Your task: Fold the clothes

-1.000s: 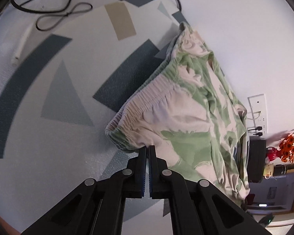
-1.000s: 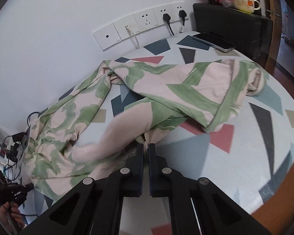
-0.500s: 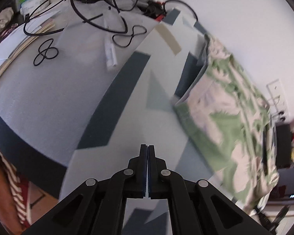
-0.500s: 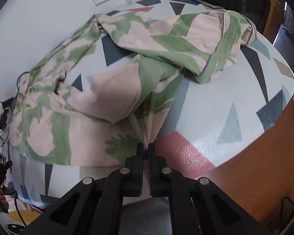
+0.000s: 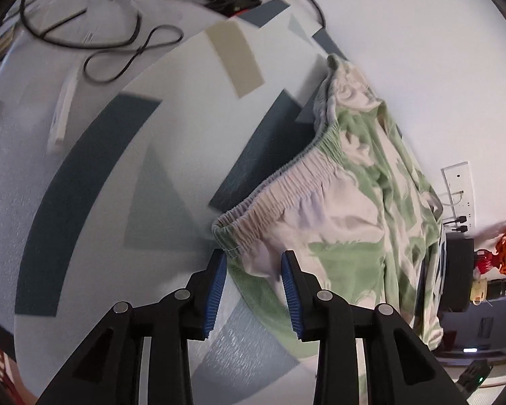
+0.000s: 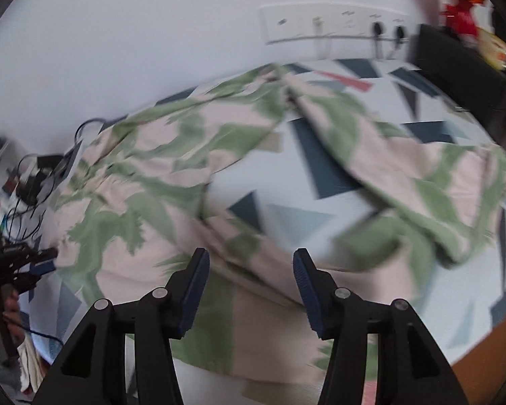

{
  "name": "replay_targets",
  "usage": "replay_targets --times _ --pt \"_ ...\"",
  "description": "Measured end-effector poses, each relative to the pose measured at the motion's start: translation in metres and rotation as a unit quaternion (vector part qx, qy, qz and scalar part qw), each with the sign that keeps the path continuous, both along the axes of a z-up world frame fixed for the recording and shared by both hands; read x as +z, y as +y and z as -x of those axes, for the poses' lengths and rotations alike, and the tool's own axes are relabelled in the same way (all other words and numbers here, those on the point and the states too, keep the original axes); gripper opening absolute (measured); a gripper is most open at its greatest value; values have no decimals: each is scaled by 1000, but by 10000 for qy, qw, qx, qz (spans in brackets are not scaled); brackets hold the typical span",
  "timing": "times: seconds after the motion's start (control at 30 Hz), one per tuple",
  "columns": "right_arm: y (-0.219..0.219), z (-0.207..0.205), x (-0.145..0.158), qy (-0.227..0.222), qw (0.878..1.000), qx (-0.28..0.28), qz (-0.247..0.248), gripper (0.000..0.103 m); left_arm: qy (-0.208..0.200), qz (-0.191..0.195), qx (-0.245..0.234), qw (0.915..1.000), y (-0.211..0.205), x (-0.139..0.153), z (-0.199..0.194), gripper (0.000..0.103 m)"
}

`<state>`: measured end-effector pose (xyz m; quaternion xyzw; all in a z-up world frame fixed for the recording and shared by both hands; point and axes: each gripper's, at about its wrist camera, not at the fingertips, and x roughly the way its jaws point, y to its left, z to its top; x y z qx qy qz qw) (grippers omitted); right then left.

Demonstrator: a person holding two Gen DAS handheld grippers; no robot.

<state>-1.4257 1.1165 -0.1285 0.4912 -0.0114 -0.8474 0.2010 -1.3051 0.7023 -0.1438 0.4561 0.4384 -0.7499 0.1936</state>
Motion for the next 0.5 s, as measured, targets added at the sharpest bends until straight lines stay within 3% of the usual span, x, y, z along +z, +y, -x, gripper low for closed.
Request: replay_targets --times 0.07,0.1,0.13,0.3,0.33,0.37,0.43,0.5 --pt "-19 7 -9 -148 9997 204 75 55 -11 153 -126 9998 4 2 7 32" --pt "-28 13 -12 -161 9995 278 51 55 -1 161 -121 9998 4 0 9 21" --pt "-36 18 -14 -161 9993 345 16 55 -4 146 -94 9998 4 -2 9 3" --pt "-69 47 -24 -193 9982 540 -148 55 -22 363 40 9993 8 -1 0 2" --pt "-74 52 -25 -152 9981 558 -216 58 -25 415 69 9991 9 -1 -3 2" --pt "-78 57 -27 -98 9979 576 -293 72 -32 461 99 9989 9 -2 -8 2" --pt "-86 67 -29 8 9971 613 -447 83 -65 551 155 9983 9 -1 -19 2" --pt "-95 76 -30 88 9961 661 -571 86 -116 627 193 9978 10 0 -27 2"
